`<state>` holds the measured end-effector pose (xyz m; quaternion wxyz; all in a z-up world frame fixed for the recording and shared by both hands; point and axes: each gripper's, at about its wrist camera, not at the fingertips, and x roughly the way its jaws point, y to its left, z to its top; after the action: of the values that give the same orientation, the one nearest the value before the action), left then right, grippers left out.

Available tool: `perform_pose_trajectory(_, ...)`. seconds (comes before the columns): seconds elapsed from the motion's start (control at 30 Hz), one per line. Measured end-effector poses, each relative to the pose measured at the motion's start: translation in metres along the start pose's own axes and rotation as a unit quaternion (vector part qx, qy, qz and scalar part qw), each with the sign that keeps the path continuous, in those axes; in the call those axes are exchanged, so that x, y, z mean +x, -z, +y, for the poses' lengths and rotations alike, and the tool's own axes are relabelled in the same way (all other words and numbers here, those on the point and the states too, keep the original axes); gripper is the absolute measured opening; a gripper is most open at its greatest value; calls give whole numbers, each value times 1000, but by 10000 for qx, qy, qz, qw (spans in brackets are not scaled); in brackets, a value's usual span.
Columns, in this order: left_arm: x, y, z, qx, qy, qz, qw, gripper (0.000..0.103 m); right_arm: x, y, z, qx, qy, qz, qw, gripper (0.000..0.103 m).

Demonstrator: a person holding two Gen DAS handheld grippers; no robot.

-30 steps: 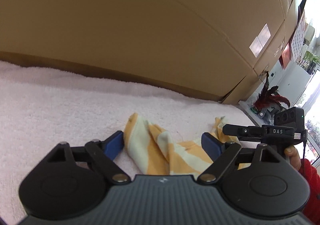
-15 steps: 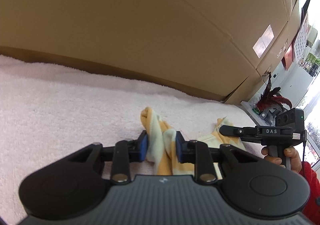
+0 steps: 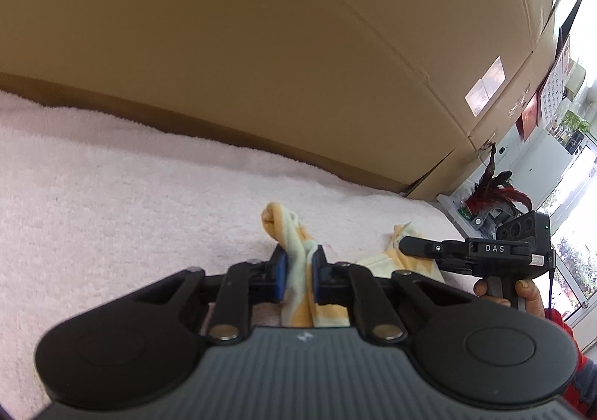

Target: Fold clothes

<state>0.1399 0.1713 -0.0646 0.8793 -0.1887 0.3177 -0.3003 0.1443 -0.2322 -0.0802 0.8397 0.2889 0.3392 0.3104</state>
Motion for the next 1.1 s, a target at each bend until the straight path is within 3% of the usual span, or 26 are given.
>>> perform_pose_trajectory(0.1, 1, 1, -4, 91, -52, -19, 9999, 7, 0, 0, 2, -40, -30, -16, 10000, 15)
perform_pose_trajectory(0.23, 0, 1, -7, 184, -104, -79, 9997, 5, -1, 0, 3, -5, 30, -28, 10000, 9)
perform_pose_trajectory(0.43, -10, -1, -20, 324, -285, -281, 9987, 5, -10, 3, 23, -590, 421, -115, 9973, 8)
perform_pose_trajectory(0.7, -32, -8, -37, 332, -278, -569, 9974, 4, -44, -1, 38, -820, -135, -512, 9952, 8)
perform_pose_trajectory(0.93, -70, -3, -44, -63, 273, -824, 9962, 5, -76, 5, 52, -962, -736, -743, 9899, 7)
perform_pose_trajectory(1.1, -99, 11, -58, 2, 488, -901, 9947, 5, -95, 16, 60, -1035, -1012, -781, 9864, 7)
